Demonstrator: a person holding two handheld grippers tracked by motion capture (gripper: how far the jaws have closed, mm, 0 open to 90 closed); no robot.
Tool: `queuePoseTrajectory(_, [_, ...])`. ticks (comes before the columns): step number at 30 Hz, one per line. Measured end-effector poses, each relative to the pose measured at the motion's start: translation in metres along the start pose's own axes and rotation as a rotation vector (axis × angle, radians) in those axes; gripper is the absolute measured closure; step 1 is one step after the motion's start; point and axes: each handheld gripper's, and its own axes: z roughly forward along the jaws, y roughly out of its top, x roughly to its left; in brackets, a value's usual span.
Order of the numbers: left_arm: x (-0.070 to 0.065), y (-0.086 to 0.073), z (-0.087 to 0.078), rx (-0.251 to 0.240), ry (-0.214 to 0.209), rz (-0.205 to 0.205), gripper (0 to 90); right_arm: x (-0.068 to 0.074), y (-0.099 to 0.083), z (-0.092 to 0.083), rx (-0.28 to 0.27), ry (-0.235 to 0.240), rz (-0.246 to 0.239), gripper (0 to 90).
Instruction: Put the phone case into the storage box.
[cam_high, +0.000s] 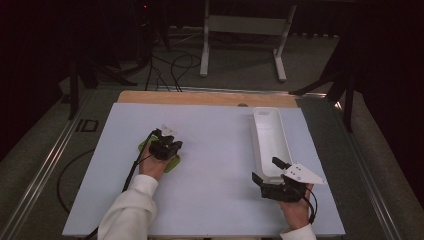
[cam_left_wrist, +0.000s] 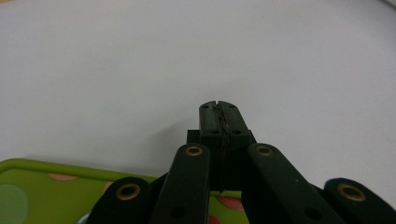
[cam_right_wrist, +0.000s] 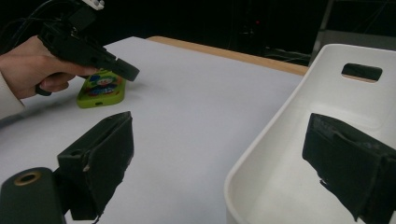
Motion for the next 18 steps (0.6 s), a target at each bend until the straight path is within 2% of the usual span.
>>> queuePoseTrajectory(6, [0.0003, -0.0024, 0.0029, 0.033, -0.011, 0.001, 90.0, 0.0005, 0.0001, 0.0, 0.002, -0.002, -0.001, 8.8])
queuePoseTrajectory(11, [0.0032, -0.0045, 0.0048, 0.052, -0.018, -0.03, 90.0, 0.0001, -0.0004, 0.0006, 0.005, -0.008, -0.001, 8.8])
queuePoseTrajectory(15, [0.0014, -0.0079, 0.0082, 0.084, -0.007, -0.028, 90.0, 0.0003, -0.0003, 0.0003, 0.005, -0.009, 0.0, 8.8])
queuePoseTrajectory(18, [0.0017, -0.0098, 0.0076, 0.085, -0.012, -0.032, 90.0, 0.0001, -0.0002, -0.0005, 0.005, -0.009, 0.002, 8.8])
